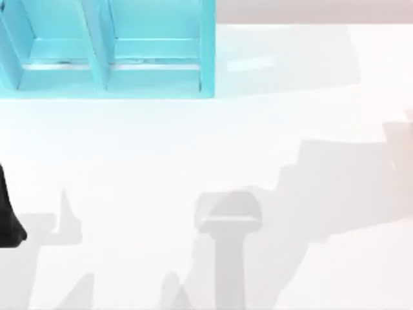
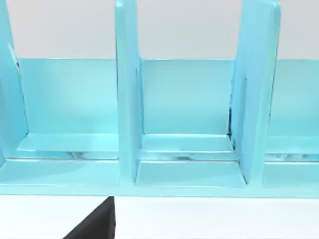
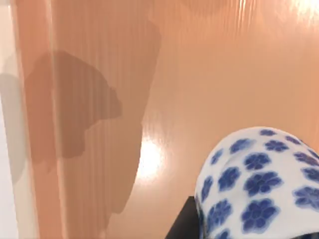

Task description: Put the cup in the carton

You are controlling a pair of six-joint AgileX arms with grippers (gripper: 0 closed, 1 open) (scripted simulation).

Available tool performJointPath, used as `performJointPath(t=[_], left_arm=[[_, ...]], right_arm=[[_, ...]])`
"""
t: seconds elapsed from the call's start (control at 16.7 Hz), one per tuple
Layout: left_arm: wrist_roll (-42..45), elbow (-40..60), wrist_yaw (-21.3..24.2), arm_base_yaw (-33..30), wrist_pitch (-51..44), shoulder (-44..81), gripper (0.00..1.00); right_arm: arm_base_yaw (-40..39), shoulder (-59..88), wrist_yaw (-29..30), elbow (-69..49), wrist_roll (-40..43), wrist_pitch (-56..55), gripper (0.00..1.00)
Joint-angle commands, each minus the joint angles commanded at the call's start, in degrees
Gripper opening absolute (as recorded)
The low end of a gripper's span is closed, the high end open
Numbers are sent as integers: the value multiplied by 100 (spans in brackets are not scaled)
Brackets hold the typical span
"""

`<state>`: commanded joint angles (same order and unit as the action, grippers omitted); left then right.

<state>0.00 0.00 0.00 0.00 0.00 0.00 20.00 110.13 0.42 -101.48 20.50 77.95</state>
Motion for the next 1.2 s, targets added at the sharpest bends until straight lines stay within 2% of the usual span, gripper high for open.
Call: performJointPath(t=[0.18, 0.54, 0.96, 1.2], left_arm=[[0, 0, 0, 0, 0, 0, 100], [0, 0, 0, 0, 0, 0, 100], [0, 0, 0, 0, 0, 0, 100], [0, 0, 0, 0, 0, 0, 100]], right_arm=[[498, -351, -23, 237, 378, 395, 0], [530, -374, -24, 278, 403, 407, 0], [530, -393, -26, 1522, 398, -829, 0], [537, -370, -27, 1724, 404, -1031, 0]])
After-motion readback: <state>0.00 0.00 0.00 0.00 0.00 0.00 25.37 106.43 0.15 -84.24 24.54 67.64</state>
